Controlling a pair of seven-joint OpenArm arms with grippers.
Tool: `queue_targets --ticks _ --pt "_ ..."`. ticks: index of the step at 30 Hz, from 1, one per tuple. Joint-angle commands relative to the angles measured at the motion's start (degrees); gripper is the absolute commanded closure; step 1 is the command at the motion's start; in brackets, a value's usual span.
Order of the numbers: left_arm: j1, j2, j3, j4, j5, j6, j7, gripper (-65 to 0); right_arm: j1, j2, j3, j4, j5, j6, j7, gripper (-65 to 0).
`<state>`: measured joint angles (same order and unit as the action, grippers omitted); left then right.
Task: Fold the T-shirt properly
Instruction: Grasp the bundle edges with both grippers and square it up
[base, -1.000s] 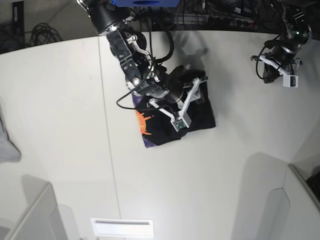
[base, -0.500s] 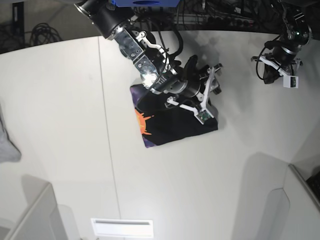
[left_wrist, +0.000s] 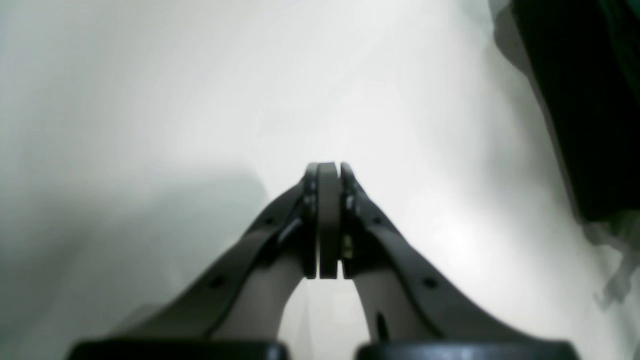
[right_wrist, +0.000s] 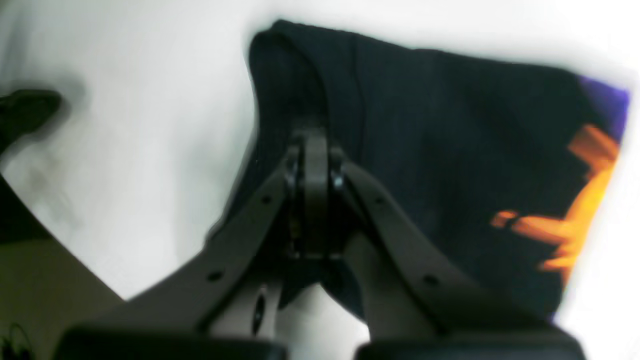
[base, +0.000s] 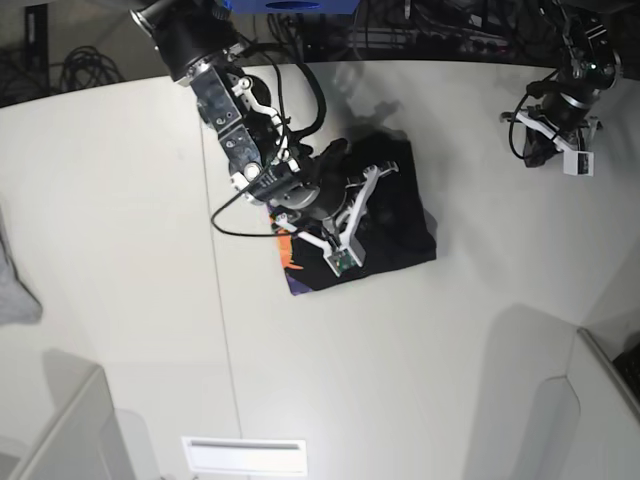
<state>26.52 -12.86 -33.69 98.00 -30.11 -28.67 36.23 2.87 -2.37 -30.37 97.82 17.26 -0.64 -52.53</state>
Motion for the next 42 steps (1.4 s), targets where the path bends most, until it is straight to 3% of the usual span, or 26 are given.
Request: queue_targets --ticks 1,9,19,25,28,32,35,36,40,42 --pt "0.1 -0.7 -0.3 1.6 -0.8 -0.2 -1.3 0.0 0.9 -0.7 -0.4 0.1 0.5 0.2 1.1 0.0" --pt "0.4 -0.8 -0.3 1.9 -0.8 -0.2 -1.3 0.0 -2.4 -0.8 -0.6 -1.9 0.5 0.2 0.8 0.0" --pt "0.3 -0.6 -0.3 1.9 -0.9 -0.2 -1.3 0.0 -2.1 -3.3 -8.6 -6.2 0.5 0.2 0.8 0.0" --pt "0.6 -0.6 -0.3 2.8 -1.5 -0.7 -1.3 0.0 -2.4 -2.8 -8.2 0.4 0.5 0.2 0.8 0.0" --pt "1.7 -0.6 -0.6 5.1 -7.7 -3.7 -1.3 0.0 -2.4 -0.2 -7.8 5.9 0.5 0.2 0.8 0.0" --pt "2.3 -1.1 -0.4 5.5 -19.2 -3.8 -1.3 0.0 -3.8 0.7 -1.8 8.8 0.7 0.2 0.8 0.0" --pt "2.1 -0.8 -0.3 5.1 -24.0 -3.8 0.1 0.0 -5.4 1.0 2.7 9.7 0.7 0.4 0.8 0.0" --pt "1.9 -0.8 -0.3 5.1 -24.4 -3.8 1.3 -4.8 -5.8 1.1 3.6 9.7 0.7 0.5 0.8 0.0" --pt "-1.0 1.0 -0.3 4.8 -24.8 -3.8 4.4 -40.3 -6.8 2.9 5.5 11.0 0.8 0.6 1.1 0.0" --pt "-2.0 2.3 -0.3 4.1 -24.9 -3.8 5.7 -50.7 -7.0 3.6 6.4 11.3 0.8 0.6 1.1 0.0"
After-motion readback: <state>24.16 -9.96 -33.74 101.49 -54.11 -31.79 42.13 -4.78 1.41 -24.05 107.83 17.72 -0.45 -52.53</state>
